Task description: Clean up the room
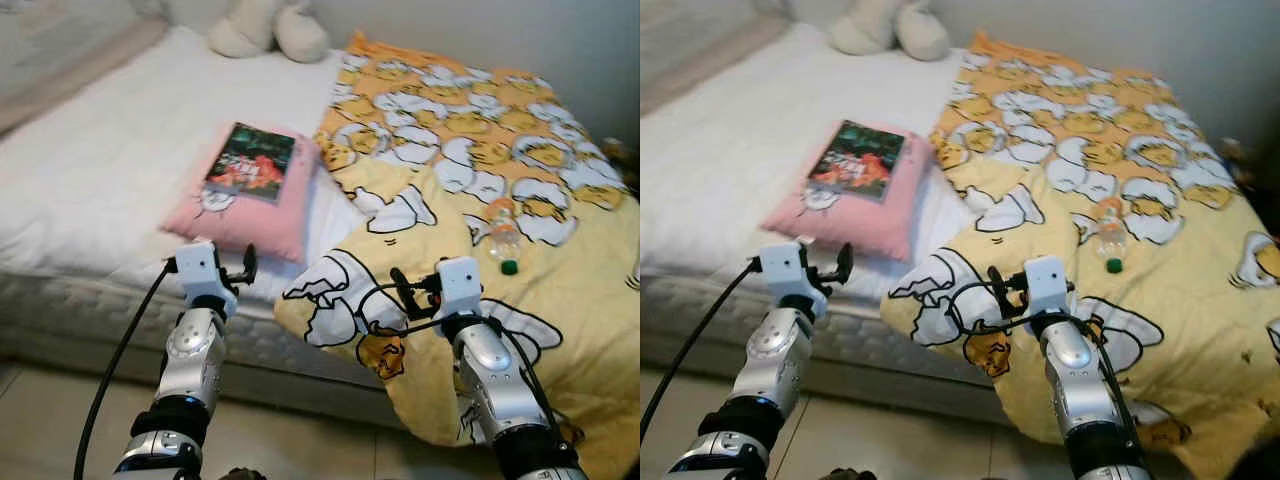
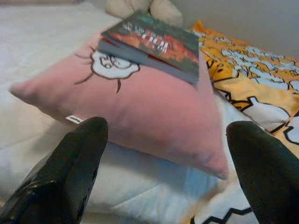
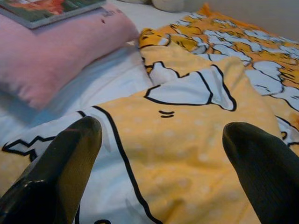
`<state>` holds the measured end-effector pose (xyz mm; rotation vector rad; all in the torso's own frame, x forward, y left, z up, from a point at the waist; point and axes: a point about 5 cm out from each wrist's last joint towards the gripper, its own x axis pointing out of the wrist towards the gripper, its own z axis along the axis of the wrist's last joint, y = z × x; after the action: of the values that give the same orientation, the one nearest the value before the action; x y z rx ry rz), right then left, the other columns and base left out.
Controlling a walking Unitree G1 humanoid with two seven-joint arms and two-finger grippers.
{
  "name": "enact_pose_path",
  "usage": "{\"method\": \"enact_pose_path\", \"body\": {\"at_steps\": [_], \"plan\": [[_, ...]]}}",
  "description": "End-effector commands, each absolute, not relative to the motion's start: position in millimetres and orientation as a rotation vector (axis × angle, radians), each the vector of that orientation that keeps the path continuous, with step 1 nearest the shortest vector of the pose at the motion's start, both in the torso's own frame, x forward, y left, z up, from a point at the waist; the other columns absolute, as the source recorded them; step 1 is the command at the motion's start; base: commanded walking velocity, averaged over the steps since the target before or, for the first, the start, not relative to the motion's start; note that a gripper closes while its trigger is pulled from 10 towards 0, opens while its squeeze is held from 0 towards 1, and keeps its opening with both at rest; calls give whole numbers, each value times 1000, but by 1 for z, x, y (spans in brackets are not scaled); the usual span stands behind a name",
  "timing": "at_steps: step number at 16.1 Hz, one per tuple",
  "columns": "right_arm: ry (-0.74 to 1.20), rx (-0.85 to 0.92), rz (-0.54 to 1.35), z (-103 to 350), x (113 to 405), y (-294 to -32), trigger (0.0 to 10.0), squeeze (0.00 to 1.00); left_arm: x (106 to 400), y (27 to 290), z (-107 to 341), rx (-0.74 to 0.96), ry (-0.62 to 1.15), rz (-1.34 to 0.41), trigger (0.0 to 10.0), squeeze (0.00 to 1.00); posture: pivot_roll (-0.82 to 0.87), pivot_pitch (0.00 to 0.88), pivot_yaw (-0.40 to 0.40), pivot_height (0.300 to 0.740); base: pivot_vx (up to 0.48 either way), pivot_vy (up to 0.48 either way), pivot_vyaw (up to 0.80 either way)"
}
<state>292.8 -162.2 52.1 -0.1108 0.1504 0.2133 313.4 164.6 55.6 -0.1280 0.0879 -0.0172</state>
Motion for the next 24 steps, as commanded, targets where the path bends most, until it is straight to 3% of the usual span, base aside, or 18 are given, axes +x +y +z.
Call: {"method": "enact_pose_path", "body": {"at_steps": [1,15,20,24], "plan": [[144,-116,191,55,297,-169,10000,0,317,151,58,-126,91,-60,10000,0,-172,0,-23,740,0,-469,0],[118,-81,113,55,298,-171,10000,0,331,139,66,-68,105,-173,10000,0,-231,0,38,740,0,-470,-56],[122,-96,116,53,296,-171,10000,0,331,143,63,-71,123,-150,10000,0,-232,0,40,740,60,0,-738],[120,-120,133,52,296,-167,10000,0,335,142,69,-97,98,-145,10000,0,-229,0,43,740,240,0,0]]}}
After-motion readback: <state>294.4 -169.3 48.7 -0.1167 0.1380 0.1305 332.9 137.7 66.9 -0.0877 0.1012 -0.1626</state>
